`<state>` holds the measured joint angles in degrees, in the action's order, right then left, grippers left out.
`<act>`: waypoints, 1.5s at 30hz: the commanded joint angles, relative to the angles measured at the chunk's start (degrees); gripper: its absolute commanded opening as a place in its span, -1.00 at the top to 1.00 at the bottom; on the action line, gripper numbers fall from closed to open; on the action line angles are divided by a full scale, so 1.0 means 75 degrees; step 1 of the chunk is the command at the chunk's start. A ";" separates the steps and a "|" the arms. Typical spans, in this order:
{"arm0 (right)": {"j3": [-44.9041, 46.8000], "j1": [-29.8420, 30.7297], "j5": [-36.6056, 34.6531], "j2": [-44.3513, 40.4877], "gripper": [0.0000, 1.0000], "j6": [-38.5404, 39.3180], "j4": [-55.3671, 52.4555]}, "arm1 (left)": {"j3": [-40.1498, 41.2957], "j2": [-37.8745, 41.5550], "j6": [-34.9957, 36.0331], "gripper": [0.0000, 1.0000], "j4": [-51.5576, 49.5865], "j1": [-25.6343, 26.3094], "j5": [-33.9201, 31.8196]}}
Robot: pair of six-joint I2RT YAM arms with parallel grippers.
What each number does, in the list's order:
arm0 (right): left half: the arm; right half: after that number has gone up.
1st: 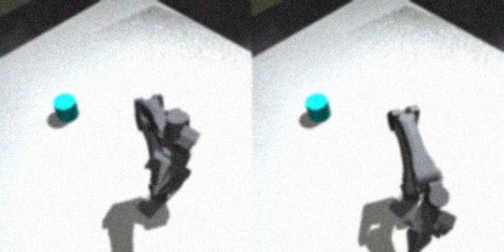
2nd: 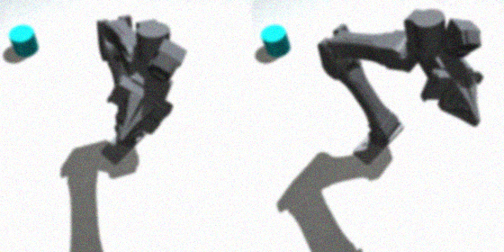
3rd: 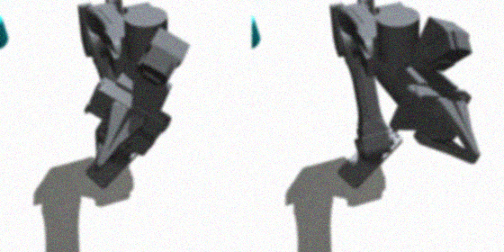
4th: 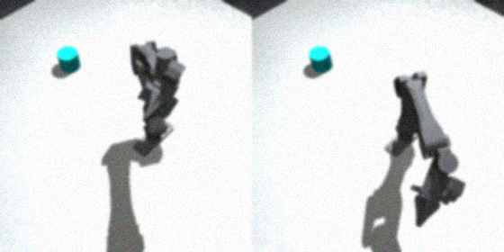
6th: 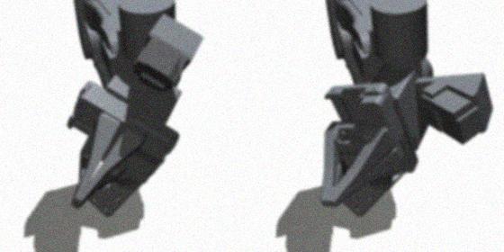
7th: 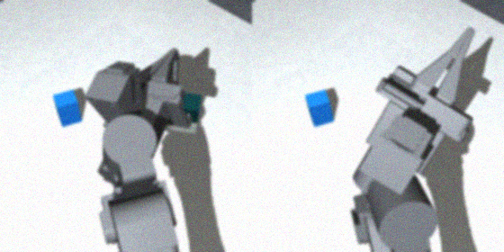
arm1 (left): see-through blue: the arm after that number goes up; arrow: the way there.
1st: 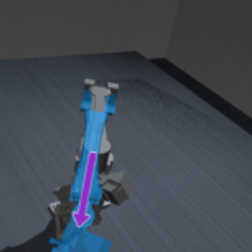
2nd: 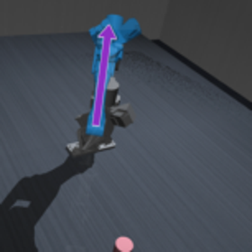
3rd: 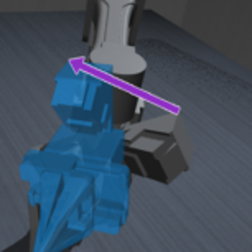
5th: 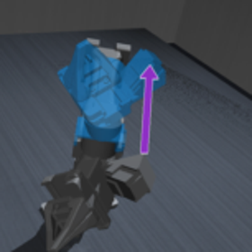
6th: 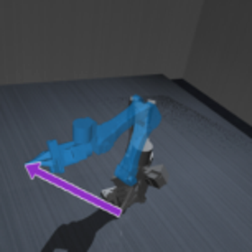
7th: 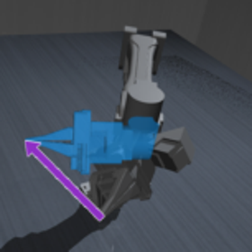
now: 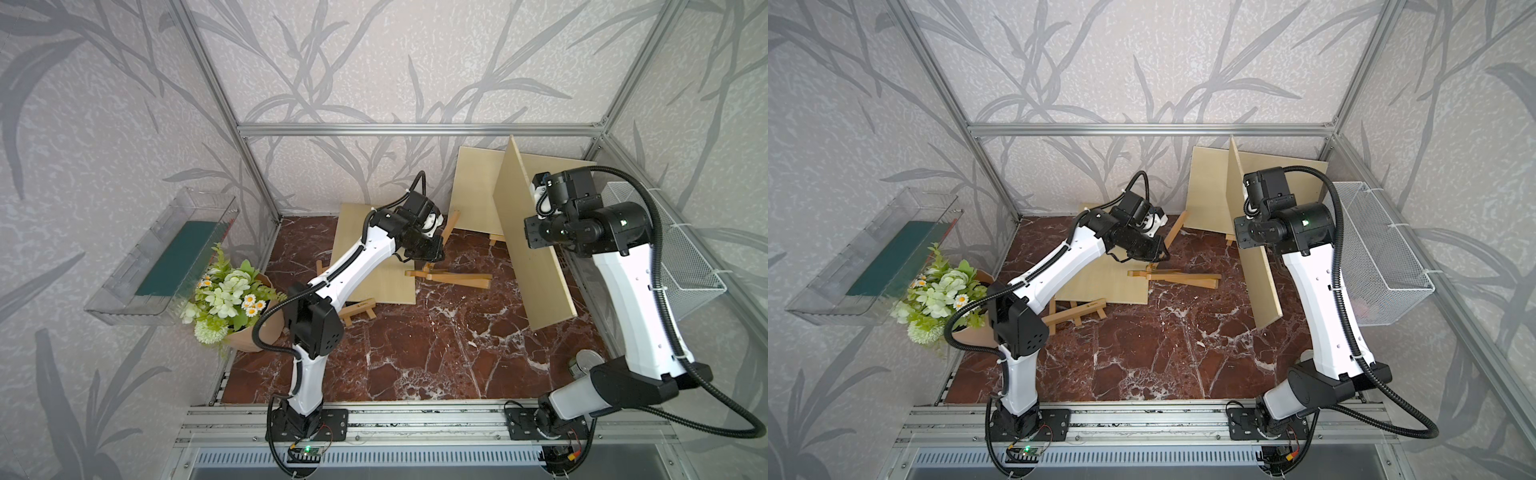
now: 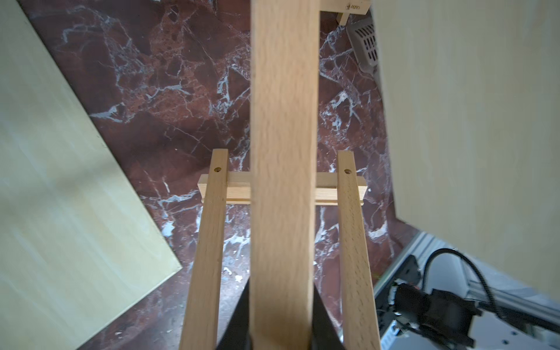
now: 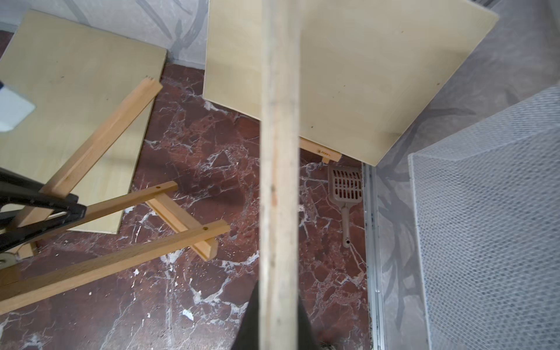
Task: Assemble the easel
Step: Unfold the easel at the center of the board, then place the easel at the center of the board.
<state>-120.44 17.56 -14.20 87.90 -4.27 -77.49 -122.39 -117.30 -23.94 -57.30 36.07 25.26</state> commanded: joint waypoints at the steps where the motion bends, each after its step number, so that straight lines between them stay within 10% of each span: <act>1: -0.0047 0.0014 0.0201 -0.0033 1.00 -0.0265 0.1194 | -0.0497 -0.0314 -0.1556 1.00 -0.1435 -0.0099 0.0749; 14: 0.0312 0.0025 0.0275 -0.0128 1.00 -0.0161 0.1191 | -0.0858 -0.0428 -0.6806 1.00 -0.1481 -0.0942 0.1293; 22: 0.0632 0.0067 0.0139 -0.0478 1.00 -0.0107 0.1402 | 0.2604 0.0501 -1.1053 1.00 0.2660 -0.0979 0.1604; 32: 0.0639 0.0108 -0.0164 -0.0541 1.00 0.0247 0.1255 | 0.4182 0.0724 -1.3010 1.00 0.4271 -0.1150 0.0958; 45: 0.0439 0.0347 0.0625 -0.0511 1.00 0.0452 0.1186 | 0.5069 0.1259 -1.2890 1.00 0.3395 -0.1857 0.0232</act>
<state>-113.62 18.76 -10.90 87.07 -2.11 -75.75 -86.35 -107.87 -116.22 -23.31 22.90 33.32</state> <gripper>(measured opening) 0.113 0.199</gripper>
